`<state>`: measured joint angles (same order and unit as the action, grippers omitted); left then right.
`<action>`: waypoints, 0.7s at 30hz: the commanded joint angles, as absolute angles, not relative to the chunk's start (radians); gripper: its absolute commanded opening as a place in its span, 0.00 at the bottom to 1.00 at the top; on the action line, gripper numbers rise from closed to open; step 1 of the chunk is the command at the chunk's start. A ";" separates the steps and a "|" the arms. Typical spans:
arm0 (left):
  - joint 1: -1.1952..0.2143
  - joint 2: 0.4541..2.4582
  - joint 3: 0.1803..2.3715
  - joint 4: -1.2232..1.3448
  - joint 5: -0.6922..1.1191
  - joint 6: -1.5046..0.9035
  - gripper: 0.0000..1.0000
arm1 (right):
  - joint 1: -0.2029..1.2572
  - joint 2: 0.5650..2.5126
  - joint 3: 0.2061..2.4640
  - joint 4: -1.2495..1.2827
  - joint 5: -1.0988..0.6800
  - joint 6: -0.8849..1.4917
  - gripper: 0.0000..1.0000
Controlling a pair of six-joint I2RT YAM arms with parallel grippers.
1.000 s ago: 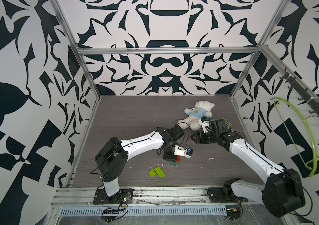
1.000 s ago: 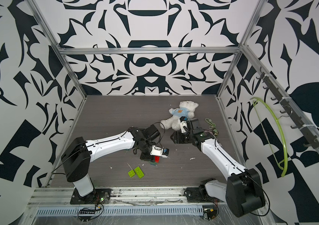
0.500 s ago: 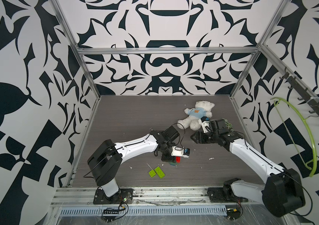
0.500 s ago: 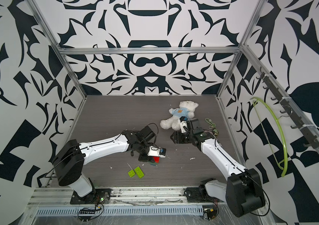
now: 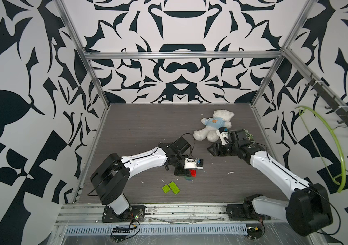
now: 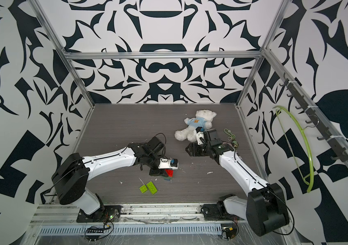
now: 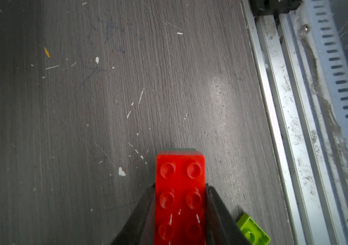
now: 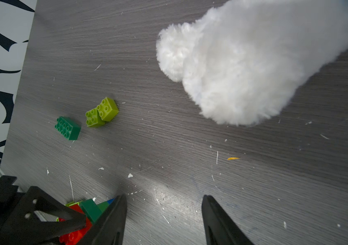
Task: Assemble a carrot with lego
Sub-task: Assemble the lego brick with the lego brick.
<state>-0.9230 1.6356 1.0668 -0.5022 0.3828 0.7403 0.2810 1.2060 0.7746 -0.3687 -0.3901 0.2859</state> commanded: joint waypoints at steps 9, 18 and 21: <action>-0.929 1.637 1.045 -0.481 0.376 0.663 0.17 | 0.278 1.210 0.772 -0.343 -0.408 0.284 0.61; -1.005 1.708 1.168 -0.593 0.202 0.658 0.19 | 0.278 1.213 0.772 -0.342 -0.407 0.285 0.61; -1.020 1.732 1.214 -0.635 0.161 0.649 0.21 | 0.278 1.210 0.772 -0.342 -0.408 0.284 0.61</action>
<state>-1.0107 1.7012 1.1801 -0.5396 0.2306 0.6613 0.2810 1.2060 0.7746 -0.3683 -0.3935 0.2863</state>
